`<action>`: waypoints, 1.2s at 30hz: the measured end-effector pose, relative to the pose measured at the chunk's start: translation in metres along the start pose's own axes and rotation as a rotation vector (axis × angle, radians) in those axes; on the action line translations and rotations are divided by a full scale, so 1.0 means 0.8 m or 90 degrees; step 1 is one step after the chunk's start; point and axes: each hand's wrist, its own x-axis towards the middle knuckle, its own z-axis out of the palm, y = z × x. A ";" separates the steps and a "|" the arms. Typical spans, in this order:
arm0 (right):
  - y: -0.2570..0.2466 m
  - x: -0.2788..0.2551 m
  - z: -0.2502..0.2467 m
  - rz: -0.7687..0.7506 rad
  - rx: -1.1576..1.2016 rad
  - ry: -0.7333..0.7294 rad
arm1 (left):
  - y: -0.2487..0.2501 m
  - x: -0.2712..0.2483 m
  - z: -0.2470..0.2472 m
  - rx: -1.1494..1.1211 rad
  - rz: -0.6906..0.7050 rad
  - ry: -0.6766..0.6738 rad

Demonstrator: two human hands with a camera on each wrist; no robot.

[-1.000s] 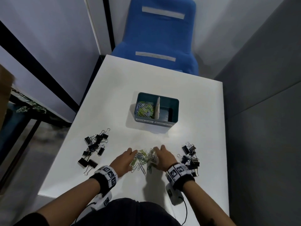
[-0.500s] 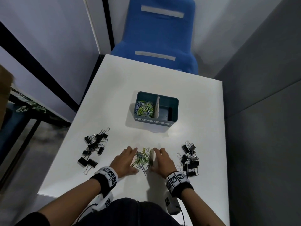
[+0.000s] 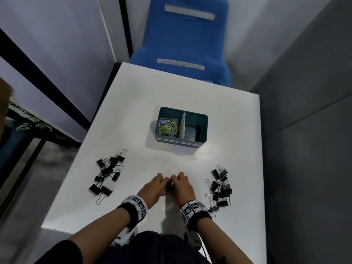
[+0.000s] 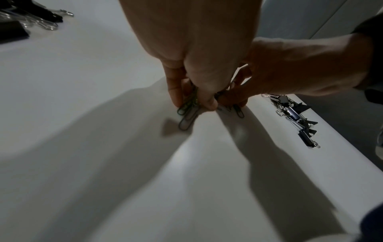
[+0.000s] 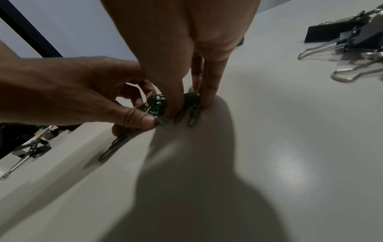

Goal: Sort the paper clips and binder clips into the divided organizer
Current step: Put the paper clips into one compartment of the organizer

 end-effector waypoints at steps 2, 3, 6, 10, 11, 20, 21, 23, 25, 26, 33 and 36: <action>0.003 0.002 -0.001 -0.012 0.010 0.010 | -0.003 0.002 -0.001 -0.015 0.007 0.017; 0.005 0.002 -0.003 -0.013 0.015 0.010 | -0.005 0.004 -0.002 -0.020 0.007 0.023; 0.011 0.006 -0.008 -0.002 0.051 0.015 | -0.012 0.007 -0.006 -0.064 -0.022 0.037; 0.020 0.007 -0.020 0.038 0.103 0.001 | -0.017 0.011 -0.014 -0.148 -0.108 0.078; 0.023 0.006 -0.023 0.045 0.117 0.002 | -0.017 0.011 -0.018 -0.173 -0.123 0.089; 0.042 -0.015 -0.045 0.108 0.232 0.049 | 0.010 0.029 -0.117 -0.236 -0.025 0.236; 0.042 -0.016 -0.048 0.106 0.243 0.053 | 0.016 0.037 -0.135 -0.239 -0.014 0.261; 0.039 -0.014 -0.058 0.097 0.260 0.059 | 0.026 0.056 -0.169 -0.235 -0.006 0.315; 0.034 -0.007 -0.071 0.082 0.279 0.066 | 0.033 0.079 -0.199 -0.229 -0.019 0.359; 0.031 -0.003 -0.082 0.073 0.282 0.072 | 0.037 0.091 -0.212 -0.225 -0.032 0.368; -0.007 0.059 -0.185 0.030 0.355 0.159 | 0.026 0.107 -0.229 -0.211 -0.112 0.306; -0.028 0.089 -0.224 0.020 0.371 0.214 | 0.024 0.079 -0.197 -0.135 -0.097 0.333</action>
